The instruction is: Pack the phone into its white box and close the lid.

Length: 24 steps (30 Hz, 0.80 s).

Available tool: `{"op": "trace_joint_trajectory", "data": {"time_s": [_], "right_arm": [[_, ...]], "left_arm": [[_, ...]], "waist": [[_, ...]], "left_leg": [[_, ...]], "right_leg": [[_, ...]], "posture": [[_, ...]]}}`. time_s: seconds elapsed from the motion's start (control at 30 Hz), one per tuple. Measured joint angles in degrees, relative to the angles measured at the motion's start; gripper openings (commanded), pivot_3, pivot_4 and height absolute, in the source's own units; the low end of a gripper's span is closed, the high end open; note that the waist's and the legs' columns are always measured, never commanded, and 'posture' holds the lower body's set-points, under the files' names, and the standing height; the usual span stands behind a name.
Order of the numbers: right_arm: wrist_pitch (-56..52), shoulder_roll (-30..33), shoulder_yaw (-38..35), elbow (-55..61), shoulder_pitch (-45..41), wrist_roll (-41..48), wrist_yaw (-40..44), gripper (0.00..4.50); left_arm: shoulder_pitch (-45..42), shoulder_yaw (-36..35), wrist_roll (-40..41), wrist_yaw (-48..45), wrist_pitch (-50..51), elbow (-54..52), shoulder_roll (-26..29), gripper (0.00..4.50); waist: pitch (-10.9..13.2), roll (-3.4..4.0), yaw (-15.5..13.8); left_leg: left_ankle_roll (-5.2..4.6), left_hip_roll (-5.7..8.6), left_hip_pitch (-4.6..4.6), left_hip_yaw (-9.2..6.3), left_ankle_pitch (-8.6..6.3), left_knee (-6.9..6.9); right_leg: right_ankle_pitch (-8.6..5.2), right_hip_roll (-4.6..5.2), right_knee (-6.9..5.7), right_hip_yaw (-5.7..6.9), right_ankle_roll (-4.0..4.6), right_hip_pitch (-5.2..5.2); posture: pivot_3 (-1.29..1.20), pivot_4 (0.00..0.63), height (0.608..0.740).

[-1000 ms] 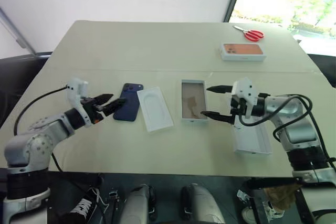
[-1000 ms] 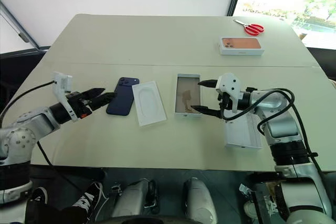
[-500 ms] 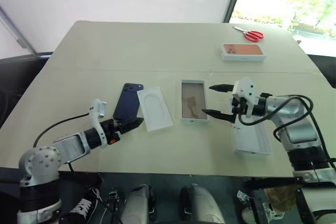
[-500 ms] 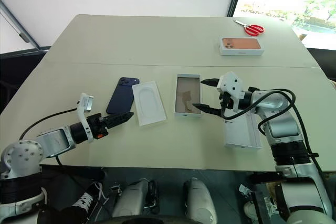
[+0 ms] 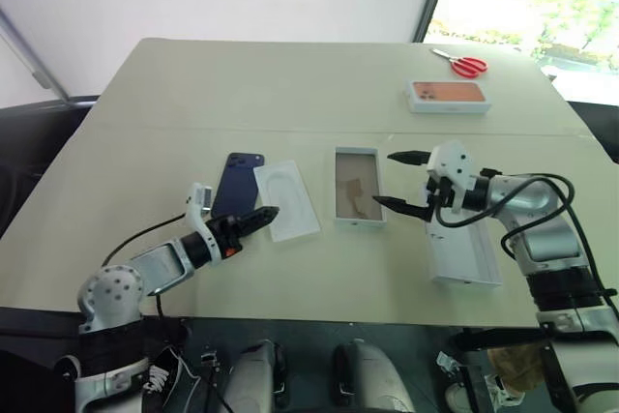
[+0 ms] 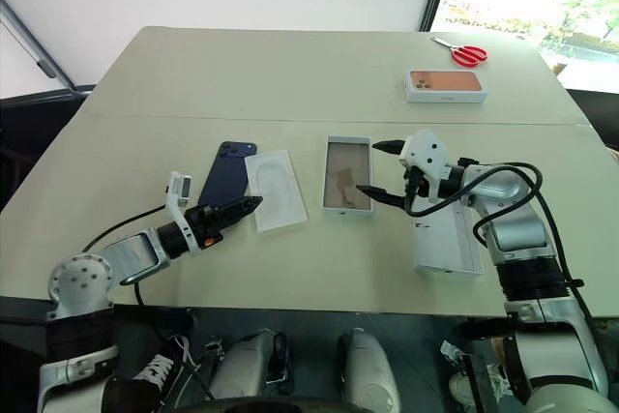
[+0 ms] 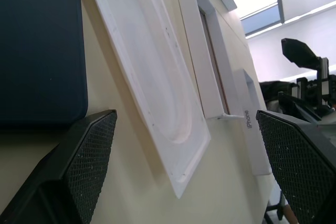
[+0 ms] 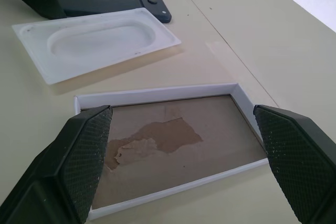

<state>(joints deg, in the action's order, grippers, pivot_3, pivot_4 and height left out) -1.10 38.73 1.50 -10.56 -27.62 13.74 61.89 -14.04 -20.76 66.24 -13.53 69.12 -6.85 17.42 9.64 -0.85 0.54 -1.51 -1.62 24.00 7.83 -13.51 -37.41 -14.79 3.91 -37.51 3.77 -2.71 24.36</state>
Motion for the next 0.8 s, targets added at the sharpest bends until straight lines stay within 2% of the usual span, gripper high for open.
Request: {"op": "trace_joint_trajectory", "data": {"time_s": [0.53, 0.57, 0.63, 0.77, 0.8], "right_arm": [[0.7, -0.2, 0.1, -0.1, -1.2, -1.2, -0.8, 4.50], [0.8, -0.2, 0.1, -0.2, -1.5, -1.2, -0.8, 4.50], [1.0, -0.2, 0.1, -0.6, -1.7, -1.2, -0.8, 4.50], [1.0, -0.2, 0.1, -0.9, -1.6, -1.3, -0.9, 4.50], [1.0, -0.2, 0.1, -0.9, -1.6, -1.3, -0.9, 4.50]], "left_arm": [[-3.8, 0.0, 0.5, 3.8, -1.1, 4.2, -4.5, 4.48], [-3.8, 0.0, 0.5, 3.8, -1.1, 4.4, -4.5, 3.95], [-3.6, -0.1, 0.4, 4.0, -1.2, 5.2, -4.5, 3.22], [-2.8, -0.3, 0.7, 4.2, -0.6, 6.5, -4.5, 1.16], [-2.7, -0.4, 1.1, 4.2, -0.4, 6.5, -4.5, 1.16]], "waist": [[0.0, 0.00, 0.0], [0.0, -0.01, 0.0], [0.0, -0.01, 0.0], [0.0, -0.04, 0.1], [0.0, -0.04, 0.1]], "left_leg": [[0.00, 0.00, -0.04, -0.01, 0.00, -0.01], [0.00, 0.00, -0.05, -0.01, 0.00, -0.01], [0.00, 0.00, -0.04, -0.01, 0.00, -0.01], [0.00, -0.02, -0.04, -0.01, 0.00, -0.01], [0.00, -0.02, -0.04, -0.01, 0.00, -0.01]], "right_leg": [[0.00, 0.00, 0.00, 0.00, -0.01, -0.05], [0.00, -0.01, 0.00, 0.00, -0.01, -0.05], [0.00, -0.02, 0.00, 0.00, -0.01, -0.05], [0.00, -0.03, 0.00, 0.00, -0.01, -0.04], [0.00, -0.03, 0.00, 0.00, -0.01, -0.04]], "posture": [[0.00, 0.150, 0.740], [0.00, 0.150, 0.740], [0.00, 0.150, 0.740], [0.00, 0.150, 0.740], [0.00, 0.150, 0.740]]}}
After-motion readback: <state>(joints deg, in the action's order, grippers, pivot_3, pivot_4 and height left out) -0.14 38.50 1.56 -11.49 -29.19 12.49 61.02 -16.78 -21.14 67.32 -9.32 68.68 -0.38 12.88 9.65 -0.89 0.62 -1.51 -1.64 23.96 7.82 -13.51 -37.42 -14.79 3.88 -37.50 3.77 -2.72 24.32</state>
